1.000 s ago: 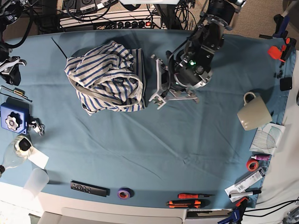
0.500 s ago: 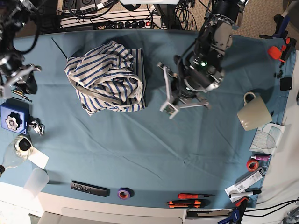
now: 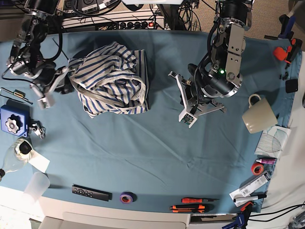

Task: Fold the T-shirt properly
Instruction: 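Tuck the bundle's edge with the right gripper while the left gripper withdraws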

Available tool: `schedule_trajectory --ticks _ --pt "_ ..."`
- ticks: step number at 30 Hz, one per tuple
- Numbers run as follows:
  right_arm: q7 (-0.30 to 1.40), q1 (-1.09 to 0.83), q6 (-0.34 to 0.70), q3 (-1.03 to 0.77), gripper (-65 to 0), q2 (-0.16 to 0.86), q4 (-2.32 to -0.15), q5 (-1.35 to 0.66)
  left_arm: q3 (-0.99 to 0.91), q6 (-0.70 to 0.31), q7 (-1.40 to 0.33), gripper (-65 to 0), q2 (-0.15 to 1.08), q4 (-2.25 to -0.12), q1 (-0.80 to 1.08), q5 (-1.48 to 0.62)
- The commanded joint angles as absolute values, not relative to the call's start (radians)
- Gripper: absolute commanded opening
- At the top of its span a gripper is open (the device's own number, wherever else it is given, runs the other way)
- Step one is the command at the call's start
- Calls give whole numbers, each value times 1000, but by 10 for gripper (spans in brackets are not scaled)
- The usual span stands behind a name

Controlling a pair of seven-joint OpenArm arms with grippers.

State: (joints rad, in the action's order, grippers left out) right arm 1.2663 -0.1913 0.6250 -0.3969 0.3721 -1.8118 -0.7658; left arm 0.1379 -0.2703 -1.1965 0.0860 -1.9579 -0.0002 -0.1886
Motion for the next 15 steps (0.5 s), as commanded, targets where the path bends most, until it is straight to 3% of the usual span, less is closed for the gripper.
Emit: schedule_trajectory --ticks 1,4,15 --pt "1275 -180 629 -395 -525 393 -1826 -824 137 -274 -1178 -650 84 -1978 -14 -196" --pt "1396 -180 663 -385 -525 393 -1826 -979 137 -274 -1169 -650 84 -1978 -14 -196" --pt "1396 -189 698 -385 -525 393 -1826 -1315 137 -274 -1152 -650 83 -1978 -14 -196"
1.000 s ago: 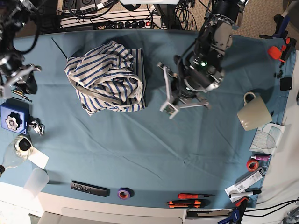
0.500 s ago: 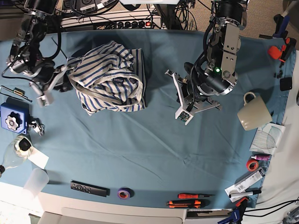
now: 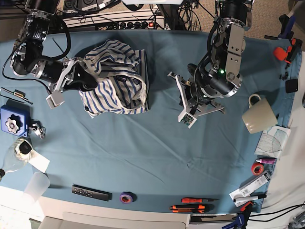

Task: Fold the T-shirt properly
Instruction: 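Tuck the bundle's edge with the right gripper while the left gripper withdraws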

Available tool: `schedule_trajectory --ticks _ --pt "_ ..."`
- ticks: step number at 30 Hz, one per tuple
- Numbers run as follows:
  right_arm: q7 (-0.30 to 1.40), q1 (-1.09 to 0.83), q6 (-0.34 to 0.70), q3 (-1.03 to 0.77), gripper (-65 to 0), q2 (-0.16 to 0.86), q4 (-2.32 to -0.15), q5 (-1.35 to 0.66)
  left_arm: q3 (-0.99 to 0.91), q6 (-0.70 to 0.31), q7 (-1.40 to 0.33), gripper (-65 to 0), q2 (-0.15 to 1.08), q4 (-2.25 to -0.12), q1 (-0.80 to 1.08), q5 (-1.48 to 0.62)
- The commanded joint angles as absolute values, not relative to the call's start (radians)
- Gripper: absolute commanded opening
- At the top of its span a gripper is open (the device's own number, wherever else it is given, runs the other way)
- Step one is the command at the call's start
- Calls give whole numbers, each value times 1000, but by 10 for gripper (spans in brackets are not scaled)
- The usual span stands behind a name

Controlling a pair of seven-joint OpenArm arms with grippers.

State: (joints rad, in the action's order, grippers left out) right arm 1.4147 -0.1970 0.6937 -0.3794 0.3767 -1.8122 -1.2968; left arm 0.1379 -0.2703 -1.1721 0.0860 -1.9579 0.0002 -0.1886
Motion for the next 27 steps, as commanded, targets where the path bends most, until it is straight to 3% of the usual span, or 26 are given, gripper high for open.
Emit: schedule_trajectory --ticks 1,20,27 --pt "1396 -189 698 -383 -525 393 -1826 -1320 137 -274 -1151 -650 83 -1978 -14 -196" --pt "1396 -257 698 -5 -525 393 -1826 -1217 137 -274 -1153 -650 84 -1978 -13 -195" --pt "1396 -226 698 -61 -525 393 -1847 -1237 117 -274 -1153 -650 84 -1978 -14 -156"
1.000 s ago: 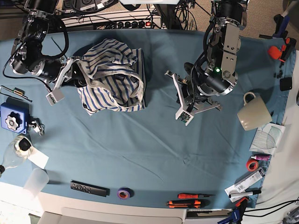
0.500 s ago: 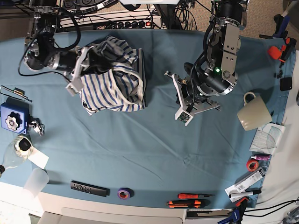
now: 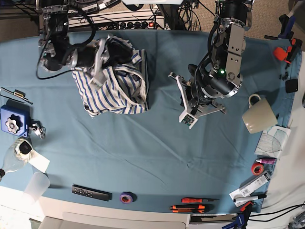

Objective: Fold the T-shirt properly

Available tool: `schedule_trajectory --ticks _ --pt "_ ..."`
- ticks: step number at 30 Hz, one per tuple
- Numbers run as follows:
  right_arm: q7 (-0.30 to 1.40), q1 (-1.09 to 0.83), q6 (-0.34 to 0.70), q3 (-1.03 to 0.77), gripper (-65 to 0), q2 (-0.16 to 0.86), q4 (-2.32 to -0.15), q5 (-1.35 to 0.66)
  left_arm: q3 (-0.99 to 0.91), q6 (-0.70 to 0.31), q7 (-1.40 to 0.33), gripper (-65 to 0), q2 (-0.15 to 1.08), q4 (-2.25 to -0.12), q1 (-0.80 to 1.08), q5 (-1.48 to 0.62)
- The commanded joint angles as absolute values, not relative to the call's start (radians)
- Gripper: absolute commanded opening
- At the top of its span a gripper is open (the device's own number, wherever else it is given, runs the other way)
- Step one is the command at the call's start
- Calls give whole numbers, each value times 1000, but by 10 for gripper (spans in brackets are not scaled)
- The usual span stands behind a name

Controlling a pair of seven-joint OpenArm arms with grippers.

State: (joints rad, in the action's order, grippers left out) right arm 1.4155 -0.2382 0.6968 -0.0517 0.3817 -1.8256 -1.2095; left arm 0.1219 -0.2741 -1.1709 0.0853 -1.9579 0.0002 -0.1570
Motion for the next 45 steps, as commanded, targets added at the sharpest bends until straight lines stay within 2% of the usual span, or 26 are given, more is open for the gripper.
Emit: schedule_trajectory --ticks 1,9,17,22,33,45 --pt "1396 -220 698 -87 -525 393 -1854 -1237 106 -274 -1153 -650 84 -1978 -14 -144" --pt "1396 -191 698 -366 -525 393 -1861 -1232 -70 -270 -1153 -650 88 -1978 -13 -150" --pt "1396 -192 698 -550 -525 393 -1861 -1230 -187 -290 -1177 -650 197 -1981 52 -327" --pt "1396 -194 698 -563 -525 392 -1861 -1230 -226 -289 -1184 -650 239 -2027 134 -367" --pt "1396 -247 698 -563 -525 390 -1861 -1211 -329 -284 -1170 -650 238 -2223 344 -383" --pt "1396 -255 698 -563 -525 391 -1861 -1188 -361 -259 -1169 -650 238 -2236 402 -382"
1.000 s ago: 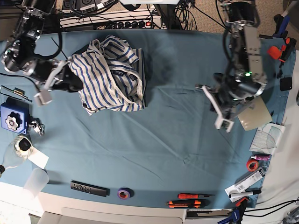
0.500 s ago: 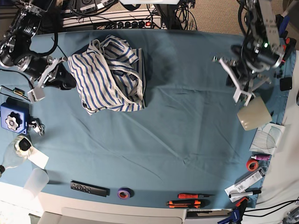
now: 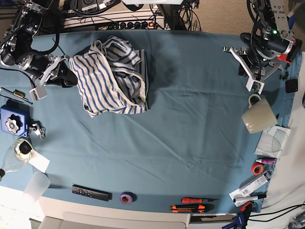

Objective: Fold the T-shirt properly

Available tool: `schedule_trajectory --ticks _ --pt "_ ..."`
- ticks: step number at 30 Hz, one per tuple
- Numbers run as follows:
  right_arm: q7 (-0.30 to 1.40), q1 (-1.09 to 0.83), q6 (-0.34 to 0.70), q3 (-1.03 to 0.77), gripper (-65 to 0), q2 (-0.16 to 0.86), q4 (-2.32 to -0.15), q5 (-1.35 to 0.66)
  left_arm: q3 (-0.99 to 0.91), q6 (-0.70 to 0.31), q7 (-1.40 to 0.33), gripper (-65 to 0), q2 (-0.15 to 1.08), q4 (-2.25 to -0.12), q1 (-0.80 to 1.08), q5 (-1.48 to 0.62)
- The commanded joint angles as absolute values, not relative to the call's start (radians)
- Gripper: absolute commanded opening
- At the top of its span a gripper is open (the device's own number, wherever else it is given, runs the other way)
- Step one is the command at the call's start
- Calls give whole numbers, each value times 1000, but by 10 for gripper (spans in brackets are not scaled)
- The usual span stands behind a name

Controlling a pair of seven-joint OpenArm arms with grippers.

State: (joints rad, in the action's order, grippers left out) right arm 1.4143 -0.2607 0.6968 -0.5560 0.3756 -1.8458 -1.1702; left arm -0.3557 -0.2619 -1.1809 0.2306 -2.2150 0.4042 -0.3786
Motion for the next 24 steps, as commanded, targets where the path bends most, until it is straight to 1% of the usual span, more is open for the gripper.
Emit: schedule_trajectory --ticks 1,8,16,24 --pt "1396 -257 698 -563 -525 390 -1861 -1188 -361 -259 -1173 -650 238 -2236 402 -382" --pt "1396 -288 698 -563 -525 390 -1861 -1188 -361 -259 -1174 -650 238 -2238 437 -382" --pt "1396 -311 698 -563 -525 391 -1861 -1189 -361 -259 -1146 -650 233 -2239 570 -386" --pt "1396 -407 680 -563 -526 390 -1861 -1188 -361 -259 -1151 -650 233 -2239 683 -387"
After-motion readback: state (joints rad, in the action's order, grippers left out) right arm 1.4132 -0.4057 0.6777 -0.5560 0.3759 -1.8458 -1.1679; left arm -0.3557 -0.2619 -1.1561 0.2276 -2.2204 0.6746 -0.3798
